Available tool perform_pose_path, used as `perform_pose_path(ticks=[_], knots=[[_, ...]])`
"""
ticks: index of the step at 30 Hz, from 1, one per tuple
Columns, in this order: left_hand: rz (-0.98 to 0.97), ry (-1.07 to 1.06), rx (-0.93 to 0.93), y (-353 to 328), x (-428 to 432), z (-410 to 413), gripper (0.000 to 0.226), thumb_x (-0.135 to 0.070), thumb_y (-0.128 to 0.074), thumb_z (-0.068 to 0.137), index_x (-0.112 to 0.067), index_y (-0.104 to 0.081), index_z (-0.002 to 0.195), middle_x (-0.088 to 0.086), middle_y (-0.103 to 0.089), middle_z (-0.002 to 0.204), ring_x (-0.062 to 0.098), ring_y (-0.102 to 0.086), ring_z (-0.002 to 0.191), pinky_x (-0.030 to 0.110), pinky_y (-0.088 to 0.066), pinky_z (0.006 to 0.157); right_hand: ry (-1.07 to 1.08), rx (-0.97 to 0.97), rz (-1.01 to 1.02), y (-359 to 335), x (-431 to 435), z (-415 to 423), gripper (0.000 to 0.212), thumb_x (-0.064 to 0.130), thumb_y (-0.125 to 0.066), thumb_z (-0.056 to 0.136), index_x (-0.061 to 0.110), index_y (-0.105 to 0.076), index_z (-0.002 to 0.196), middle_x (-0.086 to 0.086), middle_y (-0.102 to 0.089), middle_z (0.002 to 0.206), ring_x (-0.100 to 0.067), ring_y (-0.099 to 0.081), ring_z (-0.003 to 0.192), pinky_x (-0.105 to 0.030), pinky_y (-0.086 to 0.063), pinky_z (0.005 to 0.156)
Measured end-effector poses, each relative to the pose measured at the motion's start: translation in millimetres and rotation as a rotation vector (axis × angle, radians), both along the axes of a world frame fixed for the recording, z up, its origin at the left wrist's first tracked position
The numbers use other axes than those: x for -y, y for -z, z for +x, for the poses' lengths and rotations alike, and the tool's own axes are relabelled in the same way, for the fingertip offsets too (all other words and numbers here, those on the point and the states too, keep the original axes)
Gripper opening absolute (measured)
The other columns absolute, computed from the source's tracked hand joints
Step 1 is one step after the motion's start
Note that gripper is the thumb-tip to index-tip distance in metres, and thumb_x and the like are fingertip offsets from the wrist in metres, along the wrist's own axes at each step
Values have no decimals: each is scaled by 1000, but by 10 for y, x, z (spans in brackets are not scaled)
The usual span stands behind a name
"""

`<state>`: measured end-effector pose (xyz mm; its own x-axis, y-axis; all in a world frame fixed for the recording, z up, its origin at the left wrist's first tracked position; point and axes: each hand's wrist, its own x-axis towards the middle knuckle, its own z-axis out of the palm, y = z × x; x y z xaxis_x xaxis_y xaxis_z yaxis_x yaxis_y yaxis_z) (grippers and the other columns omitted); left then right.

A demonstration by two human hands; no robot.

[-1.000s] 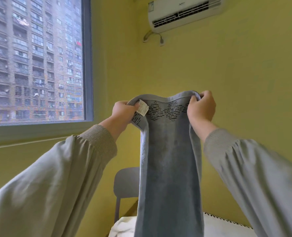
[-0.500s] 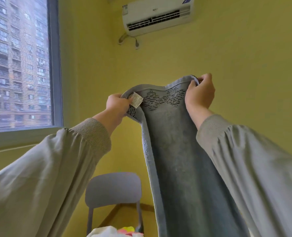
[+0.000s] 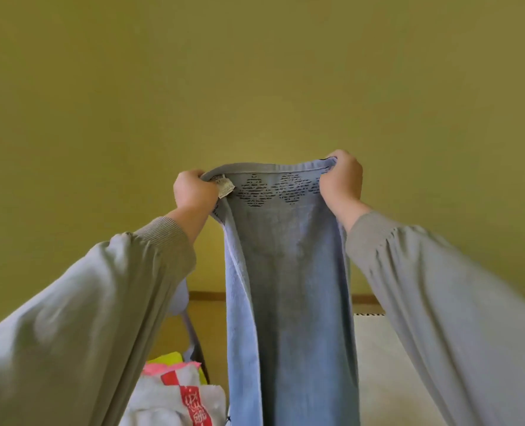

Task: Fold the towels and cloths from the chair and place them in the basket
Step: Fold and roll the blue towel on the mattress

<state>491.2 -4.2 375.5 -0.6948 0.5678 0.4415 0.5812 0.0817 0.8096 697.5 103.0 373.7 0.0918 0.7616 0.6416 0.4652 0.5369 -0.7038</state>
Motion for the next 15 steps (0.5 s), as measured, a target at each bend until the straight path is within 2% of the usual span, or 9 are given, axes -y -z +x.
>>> perform_pose_path(ticks=[5, 6, 8, 10, 11, 13, 15], knots=[[101, -23, -108, 229, -668, -275, 19, 3, -42, 81, -5, -60, 78, -1, -47, 62, 24, -45, 67, 28, -35, 55, 70, -23, 28, 191, -515, -151, 31, -9, -38, 87, 4, -61, 103, 0, -52, 89, -16, -46, 82, -22, -34, 66], [37, -7, -157, 323, -778, -364, 18, 2, -43, 83, -4, -59, 78, 1, -47, 63, 25, -46, 68, 28, -34, 54, 92, -9, -3, 257, -641, -178, 25, -6, -40, 89, 4, -62, 96, 0, -53, 87, -17, -46, 81, -25, -36, 67], [-255, 55, -328, 603, -919, -523, 17, -4, -46, 88, -5, -60, 79, 2, -49, 64, 26, -49, 65, 28, -36, 54, 133, 132, -137, 485, -864, -202, 20, 2, -47, 91, 8, -56, 73, -3, -54, 76, -23, -49, 78, -30, -37, 64], [-637, 96, -590, 979, -932, -630, 15, -6, -48, 91, -8, -61, 82, 2, -50, 64, 23, -51, 60, 29, -38, 52, 148, 311, -318, 841, -1028, -206, 18, 13, -58, 90, 7, -60, 73, -12, -59, 79, -31, -57, 80, -30, -40, 66], [-761, 107, -702, 1184, -908, -654, 13, -4, -50, 90, -9, -59, 82, 0, -49, 64, 21, -50, 59, 29, -39, 52, 151, 385, -387, 1056, -1076, -213, 17, 16, -62, 89, 7, -62, 75, -14, -61, 83, -31, -59, 82, -30, -41, 67], [-876, 146, -787, 1586, -856, -672, 15, 2, -52, 84, -13, -54, 81, -1, -48, 65, 22, -51, 63, 29, -40, 55, 152, 478, -475, 1501, -1119, -213, 25, 18, -63, 88, 10, -55, 65, -13, -58, 80, -30, -56, 78, -28, -37, 66], [-927, 172, -743, 1917, -820, -674, 17, 5, -50, 83, -12, -55, 83, 3, -55, 74, 26, -53, 69, 30, -41, 59, 153, 510, -548, 1905, -1124, -192, 33, 18, -61, 89, 12, -48, 59, -12, -55, 76, -28, -51, 73, -27, -35, 64]])
